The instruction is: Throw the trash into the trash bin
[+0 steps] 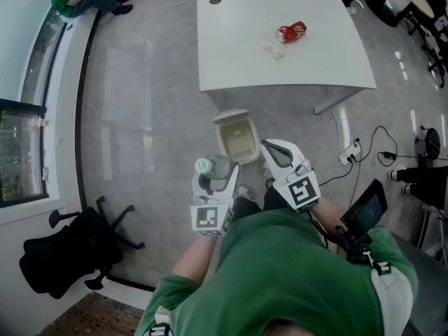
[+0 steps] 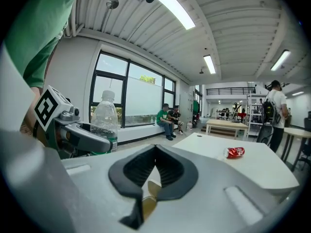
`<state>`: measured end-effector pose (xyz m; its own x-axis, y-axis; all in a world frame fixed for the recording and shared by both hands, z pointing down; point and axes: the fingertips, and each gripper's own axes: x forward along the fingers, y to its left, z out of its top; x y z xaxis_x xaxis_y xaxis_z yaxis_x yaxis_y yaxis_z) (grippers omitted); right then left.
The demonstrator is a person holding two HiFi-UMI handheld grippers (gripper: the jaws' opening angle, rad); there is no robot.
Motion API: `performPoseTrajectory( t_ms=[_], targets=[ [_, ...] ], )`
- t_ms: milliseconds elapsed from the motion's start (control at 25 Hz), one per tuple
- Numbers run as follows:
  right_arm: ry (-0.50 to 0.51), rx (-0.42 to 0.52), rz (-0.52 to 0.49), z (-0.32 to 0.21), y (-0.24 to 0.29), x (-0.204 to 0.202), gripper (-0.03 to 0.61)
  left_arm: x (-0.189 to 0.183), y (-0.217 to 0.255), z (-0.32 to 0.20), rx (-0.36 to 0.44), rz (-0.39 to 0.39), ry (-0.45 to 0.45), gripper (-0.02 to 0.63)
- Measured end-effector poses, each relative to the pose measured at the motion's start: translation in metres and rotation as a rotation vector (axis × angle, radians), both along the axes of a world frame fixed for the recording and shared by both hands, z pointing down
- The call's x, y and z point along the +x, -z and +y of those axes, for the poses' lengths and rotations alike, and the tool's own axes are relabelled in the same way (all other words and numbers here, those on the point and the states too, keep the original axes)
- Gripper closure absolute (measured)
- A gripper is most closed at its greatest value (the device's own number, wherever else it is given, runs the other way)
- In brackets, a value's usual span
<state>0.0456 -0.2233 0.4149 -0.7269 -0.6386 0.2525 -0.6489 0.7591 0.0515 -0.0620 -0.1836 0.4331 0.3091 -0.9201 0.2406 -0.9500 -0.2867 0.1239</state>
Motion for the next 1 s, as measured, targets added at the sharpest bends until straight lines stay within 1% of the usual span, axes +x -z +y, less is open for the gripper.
performPoseTrajectory(
  t_ms=[160,360,520,800,920,1000],
  targets=[
    [0.015,-0.033,0.008,-0.01,-0.021,-0.004,0.575,-0.002,-0.02,-0.01,-0.023,-0.028,0.008,0.281],
    [0.048,-0.065,0.062,-0.026,-0.054,-0.005,0.575,0.002,-0.049,-0.026,-0.072,-0.028,0.024,0.281],
    [0.066,-0.095,0.083,-0.037,-0.08,-0.007,0.575,0.005,-0.076,-0.037,-0.11,-0.043,0.03,0.281],
    [0.093,-0.202,0.097,-0.047,-0.142,-0.011,0.575,0.011,-0.122,-0.051,-0.169,-0.07,0.047,0.281],
    [0.113,-0.226,0.127,-0.048,-0.166,-0.012,0.575,0.012,-0.139,-0.051,-0.196,-0.077,0.05,0.281],
    [0.111,-0.255,0.122,-0.049,-0.183,-0.013,0.575,0.013,-0.153,-0.052,-0.215,-0.076,0.054,0.281]
  ],
)
